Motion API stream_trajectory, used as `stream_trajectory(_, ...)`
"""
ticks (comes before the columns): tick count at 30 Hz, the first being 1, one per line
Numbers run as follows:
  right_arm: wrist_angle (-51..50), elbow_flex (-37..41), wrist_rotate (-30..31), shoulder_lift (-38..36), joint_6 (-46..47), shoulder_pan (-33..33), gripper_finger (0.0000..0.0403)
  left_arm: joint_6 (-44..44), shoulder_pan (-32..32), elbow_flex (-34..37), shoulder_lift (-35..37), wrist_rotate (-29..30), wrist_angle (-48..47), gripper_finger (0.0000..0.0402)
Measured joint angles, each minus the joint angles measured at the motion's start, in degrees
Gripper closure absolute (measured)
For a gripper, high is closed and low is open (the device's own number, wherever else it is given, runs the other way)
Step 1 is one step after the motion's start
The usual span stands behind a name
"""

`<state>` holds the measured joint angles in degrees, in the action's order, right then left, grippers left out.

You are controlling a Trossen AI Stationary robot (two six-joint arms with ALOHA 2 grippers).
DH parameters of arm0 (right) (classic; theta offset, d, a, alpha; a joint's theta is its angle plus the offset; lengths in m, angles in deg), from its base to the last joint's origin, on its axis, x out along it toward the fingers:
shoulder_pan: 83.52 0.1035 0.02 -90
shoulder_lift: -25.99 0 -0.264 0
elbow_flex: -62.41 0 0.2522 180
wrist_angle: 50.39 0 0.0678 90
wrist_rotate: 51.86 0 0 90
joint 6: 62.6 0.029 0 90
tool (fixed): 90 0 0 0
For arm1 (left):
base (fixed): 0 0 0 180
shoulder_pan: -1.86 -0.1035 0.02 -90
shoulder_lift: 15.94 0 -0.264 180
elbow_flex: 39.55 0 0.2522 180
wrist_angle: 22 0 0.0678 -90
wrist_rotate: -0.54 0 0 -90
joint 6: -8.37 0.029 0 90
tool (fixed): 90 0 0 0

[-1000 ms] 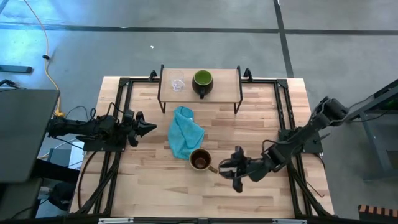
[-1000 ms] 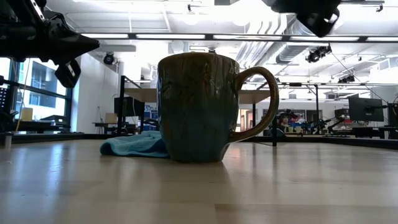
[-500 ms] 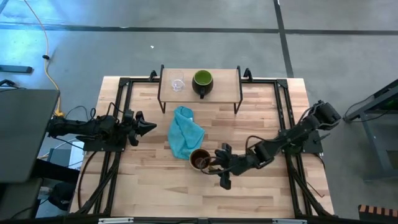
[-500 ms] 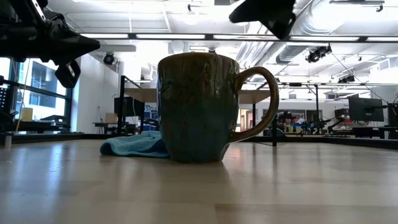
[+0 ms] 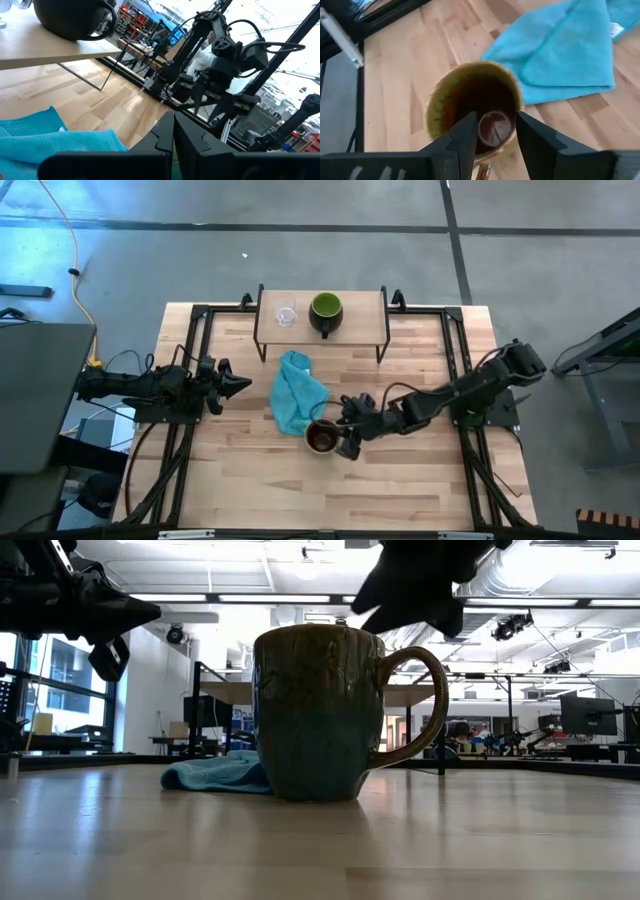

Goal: Stack small to large cups/mugs on shelf
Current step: Put the brown mug on the shelf

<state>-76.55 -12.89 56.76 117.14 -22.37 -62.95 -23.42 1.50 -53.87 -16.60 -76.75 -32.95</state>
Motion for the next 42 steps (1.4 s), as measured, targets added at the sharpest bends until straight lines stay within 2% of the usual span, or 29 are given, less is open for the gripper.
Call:
stream_trajectory(5, -0.2, 0.0, 0.3, 0.0, 3.0, -1.5, 0.0275, 0.0, 0.0, 0.0, 0.0, 0.0, 0.0, 0.0401)
stream_trajectory(11, -2.0, 0.0, -2.5, 0.0, 6.2, -3.4, 0.0275, 0.0, 0.0, 0.0, 0.0, 0.0, 0.0, 0.0401)
stream_trajectory(16, -0.3, 0.0, -7.2, 0.0, 1.0, -4.5, 0.0275, 0.2, 0.0, 0.0, 0.0, 0.0, 0.0, 0.0401)
stream_trajectory(20, 3.5, 0.0, -7.6, 0.0, 0.1, -4.8, 0.0275, 0.4, 0.0, 0.0, 0.0, 0.3, 0.0, 0.0401)
stream_trajectory(27, 5.4, 0.0, -8.5, 0.0, 11.9, -6.0, 0.0275, 0.4, 0.0, 0.0, 0.0, 0.4, 0.1, 0.0401)
stream_trajectory(33, 1.3, 0.0, -13.0, 0.0, 16.5, -7.5, 0.0275, 0.0, 0.0, 0.0, 0.0, 0.4, 0.1, 0.0401)
stream_trajectory(42, -2.7, 0.0, -13.3, 0.0, 21.5, -7.4, 0.0275, -0.6, 0.0, 0.0, 0.0, 0.4, 0.1, 0.0401)
